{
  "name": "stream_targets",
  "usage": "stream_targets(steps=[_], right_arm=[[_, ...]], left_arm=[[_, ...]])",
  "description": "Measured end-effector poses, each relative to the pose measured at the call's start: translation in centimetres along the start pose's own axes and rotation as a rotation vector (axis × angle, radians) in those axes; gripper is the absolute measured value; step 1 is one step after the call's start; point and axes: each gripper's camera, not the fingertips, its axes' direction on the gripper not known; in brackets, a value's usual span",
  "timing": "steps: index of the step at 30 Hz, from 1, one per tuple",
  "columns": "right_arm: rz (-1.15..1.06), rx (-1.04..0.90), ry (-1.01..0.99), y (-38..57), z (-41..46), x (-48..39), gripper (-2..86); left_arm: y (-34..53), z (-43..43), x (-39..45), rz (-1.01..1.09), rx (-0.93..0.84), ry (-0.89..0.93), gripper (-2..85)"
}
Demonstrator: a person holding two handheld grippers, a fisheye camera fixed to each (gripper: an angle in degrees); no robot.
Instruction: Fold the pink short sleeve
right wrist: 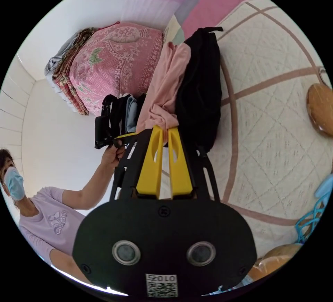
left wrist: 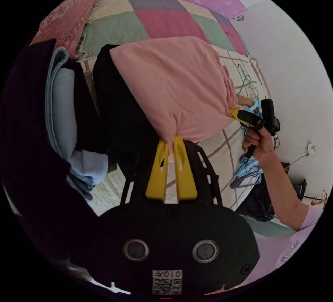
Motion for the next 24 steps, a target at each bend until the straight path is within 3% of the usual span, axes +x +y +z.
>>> stream_targets(steps=[4, 11, 17, 20, 24], right_arm=[[0.003, 0.057, -0.048, 2.3, -0.7, 0.8, 5.1], [-0.032, 0.308, 0.237, 8.3, -3.5, -2.1, 4.0], [-0.251, 0.230, 0.303, 8.7, -0.3, -6.5, 3.6], [-0.171, 0.016, 0.429, 7.5, 3.8, -5.3, 3.4], [-0.216, 0.092, 0.526, 9.8, 4.1, -7.1, 2.9]], left_arm=[[1.4, -1.7, 3.9, 0.066, -0.011, -0.215, 5.8], [6.6, -3.7, 12.5, 0.229, 0.078, -0.610, 3.6], [9.7, -4.7, 14.1, 0.204, 0.151, -0.495, 1.2], [10.6, -1.9, 12.9, 0.201, -0.041, -0.410, 0.4], [16.1, -4.3, 15.6, 0.268, 0.114, -0.581, 0.0]])
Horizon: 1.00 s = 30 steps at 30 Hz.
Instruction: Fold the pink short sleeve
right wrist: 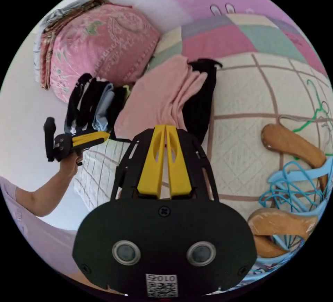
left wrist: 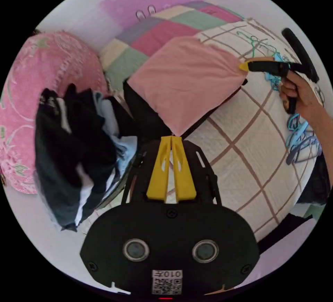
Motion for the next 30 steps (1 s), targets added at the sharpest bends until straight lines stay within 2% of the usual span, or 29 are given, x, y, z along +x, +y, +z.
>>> stream_targets(steps=[4, 8, 13, 21, 25, 28, 30], right_arm=[[-0.120, 0.171, 0.039, 5.8, -4.2, -4.8, 2.6], [-0.272, 0.199, 0.181, 14.9, -6.6, -11.3, 2.5], [-0.295, 0.224, 0.187, 27.0, -9.5, -16.8, 2.3], [-0.380, 0.265, 0.580, 41.9, -14.0, -26.9, 2.1], [-0.326, 0.360, 0.787, 47.1, -16.7, -32.3, 2.4], [-0.249, 0.505, 0.768, 51.5, -18.6, -35.9, 2.2], [-0.237, 0.570, 0.740, 54.5, -19.0, -37.8, 2.0]], left_arm=[[8.0, -6.3, 4.7, 0.077, 0.141, -0.091, -0.2], [17.8, -11.6, 8.9, 0.055, 0.196, 0.020, -0.2], [27.5, -18.3, 11.7, -0.027, 0.276, 0.111, -0.2], [38.8, -29.2, 14.0, -0.048, 0.579, -0.038, -0.3], [45.3, -33.8, 15.7, -0.062, 0.689, -0.245, -0.3], [51.6, -36.0, 17.1, -0.043, 0.859, -0.384, -0.3], [55.1, -36.3, 17.7, 0.011, 0.909, -0.378, -0.3]])
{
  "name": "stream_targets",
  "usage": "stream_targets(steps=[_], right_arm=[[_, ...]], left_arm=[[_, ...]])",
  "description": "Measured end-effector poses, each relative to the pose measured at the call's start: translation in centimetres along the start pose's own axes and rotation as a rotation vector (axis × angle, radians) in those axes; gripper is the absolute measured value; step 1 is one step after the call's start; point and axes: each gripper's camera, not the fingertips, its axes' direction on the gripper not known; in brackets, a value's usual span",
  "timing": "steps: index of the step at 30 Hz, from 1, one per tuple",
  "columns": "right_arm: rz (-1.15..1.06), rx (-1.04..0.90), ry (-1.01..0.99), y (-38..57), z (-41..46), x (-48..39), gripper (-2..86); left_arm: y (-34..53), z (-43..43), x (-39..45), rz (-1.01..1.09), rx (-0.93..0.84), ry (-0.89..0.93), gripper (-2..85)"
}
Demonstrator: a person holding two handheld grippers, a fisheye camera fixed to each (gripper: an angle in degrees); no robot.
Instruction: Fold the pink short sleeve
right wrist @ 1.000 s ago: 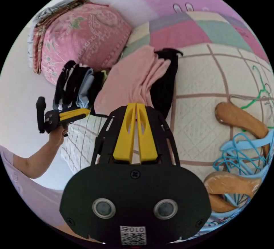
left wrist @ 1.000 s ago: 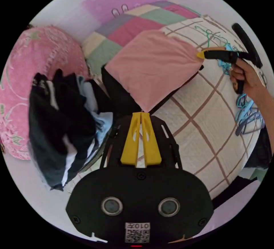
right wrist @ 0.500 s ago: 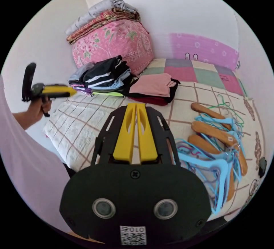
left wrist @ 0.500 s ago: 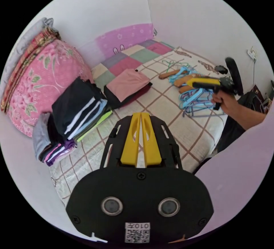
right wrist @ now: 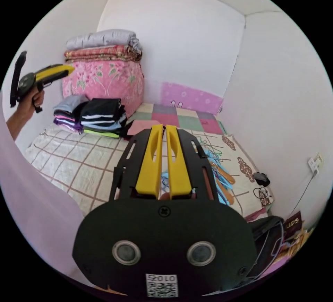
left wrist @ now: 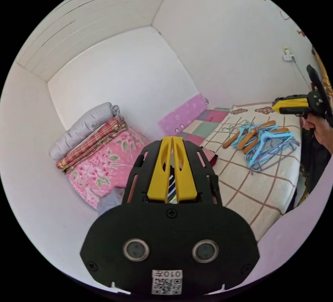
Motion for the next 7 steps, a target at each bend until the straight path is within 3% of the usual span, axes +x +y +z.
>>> stream_targets(steps=[7], right_arm=[[0.040, 0.010, 0.114, 7.1, -9.2, -6.6, 5.9]], left_arm=[[8.3, -7.1, -2.3, -0.138, 0.117, 0.447, -0.3]])
